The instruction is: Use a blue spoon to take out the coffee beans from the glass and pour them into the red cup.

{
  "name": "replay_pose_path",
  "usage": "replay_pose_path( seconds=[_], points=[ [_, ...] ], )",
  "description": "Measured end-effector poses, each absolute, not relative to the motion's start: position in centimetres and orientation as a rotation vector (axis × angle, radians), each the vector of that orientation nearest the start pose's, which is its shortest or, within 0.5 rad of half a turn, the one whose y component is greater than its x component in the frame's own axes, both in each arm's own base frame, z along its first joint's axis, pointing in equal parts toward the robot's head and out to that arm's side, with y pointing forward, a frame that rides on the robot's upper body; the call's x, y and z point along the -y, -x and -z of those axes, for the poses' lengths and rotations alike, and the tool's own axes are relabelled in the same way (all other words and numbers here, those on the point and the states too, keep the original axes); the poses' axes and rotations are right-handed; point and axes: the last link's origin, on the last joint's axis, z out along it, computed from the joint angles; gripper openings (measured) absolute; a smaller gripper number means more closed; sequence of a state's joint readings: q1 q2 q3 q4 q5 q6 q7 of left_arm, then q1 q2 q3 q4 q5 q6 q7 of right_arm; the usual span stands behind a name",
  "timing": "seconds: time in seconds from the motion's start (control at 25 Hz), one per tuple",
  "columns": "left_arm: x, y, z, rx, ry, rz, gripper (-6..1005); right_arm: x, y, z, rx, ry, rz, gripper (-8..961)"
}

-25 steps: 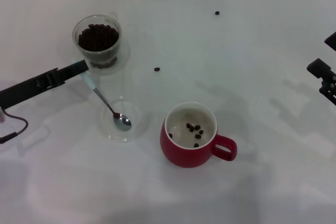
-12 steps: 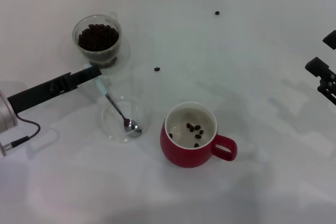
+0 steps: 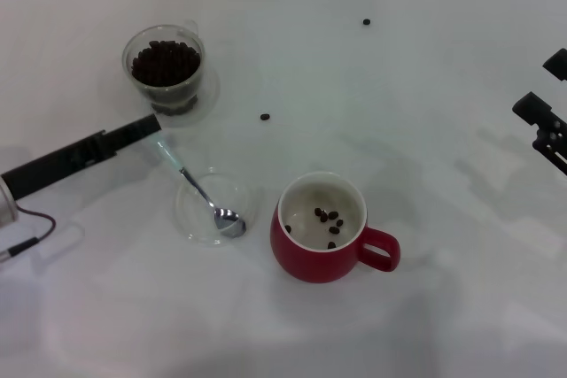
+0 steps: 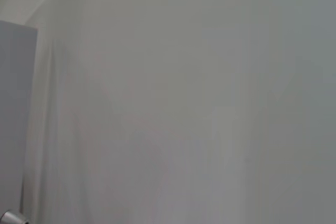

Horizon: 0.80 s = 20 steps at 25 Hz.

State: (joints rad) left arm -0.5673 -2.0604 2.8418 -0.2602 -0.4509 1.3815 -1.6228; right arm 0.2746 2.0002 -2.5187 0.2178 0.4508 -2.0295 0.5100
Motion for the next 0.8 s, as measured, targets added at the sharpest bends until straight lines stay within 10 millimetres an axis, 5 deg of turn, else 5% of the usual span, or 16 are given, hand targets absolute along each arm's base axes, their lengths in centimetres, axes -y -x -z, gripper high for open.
replay_pose_path(
  seconds=[0.28, 0.56, 0.8],
  points=[
    [-30.9, 33.5, 1.5, 1.505, 2.145, 0.892, 511, -19.1, -33.2, -3.4, -0.247, 2.083, -1.135, 586],
    [-30.9, 32.7, -2.6, 1.074, 2.214, 0.993, 609, -18.9, -33.4, -3.5, -0.253, 2.073, -1.126, 585],
    [-30.0, 33.8, -3.9, 0.792, 2.127, 0.950, 609, -18.4, -33.8, -3.5, -0.273, 2.045, -1.113, 584]
  ],
)
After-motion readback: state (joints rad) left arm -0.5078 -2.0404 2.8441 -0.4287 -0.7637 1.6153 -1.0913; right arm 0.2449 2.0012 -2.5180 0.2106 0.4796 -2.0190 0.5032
